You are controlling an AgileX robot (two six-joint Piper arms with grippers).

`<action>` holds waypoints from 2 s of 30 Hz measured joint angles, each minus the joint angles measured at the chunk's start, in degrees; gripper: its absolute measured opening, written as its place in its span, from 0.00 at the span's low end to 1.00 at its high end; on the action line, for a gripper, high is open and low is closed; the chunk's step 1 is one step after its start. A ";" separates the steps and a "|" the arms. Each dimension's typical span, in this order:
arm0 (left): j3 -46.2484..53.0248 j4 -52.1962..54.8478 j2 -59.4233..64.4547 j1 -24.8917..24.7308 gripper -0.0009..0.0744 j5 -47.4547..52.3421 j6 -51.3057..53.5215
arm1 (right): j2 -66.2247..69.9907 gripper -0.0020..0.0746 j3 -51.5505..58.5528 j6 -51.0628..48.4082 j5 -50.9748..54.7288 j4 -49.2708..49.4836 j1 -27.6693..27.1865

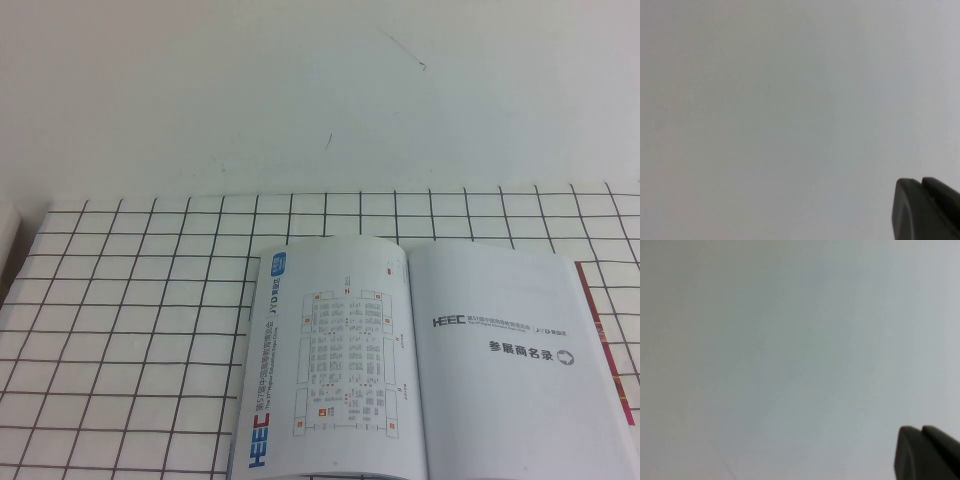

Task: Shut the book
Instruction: 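Close the open booklet and leave it lying on the table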

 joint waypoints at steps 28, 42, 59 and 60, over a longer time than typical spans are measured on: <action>-26.62 -10.36 -0.11 0.00 0.01 26.11 -2.95 | 6.88 0.02 -33.86 1.29 22.93 8.34 0.00; -26.88 -21.23 13.23 0.00 0.01 58.14 -3.15 | 25.50 0.02 -36.46 4.05 55.90 22.40 0.00; -32.05 -30.14 35.60 0.00 0.01 72.24 12.04 | 31.76 0.02 -36.46 -17.01 62.48 31.15 0.00; -33.13 -30.14 36.44 0.00 0.01 72.68 14.18 | 31.76 0.02 -36.46 -17.17 62.70 32.11 0.00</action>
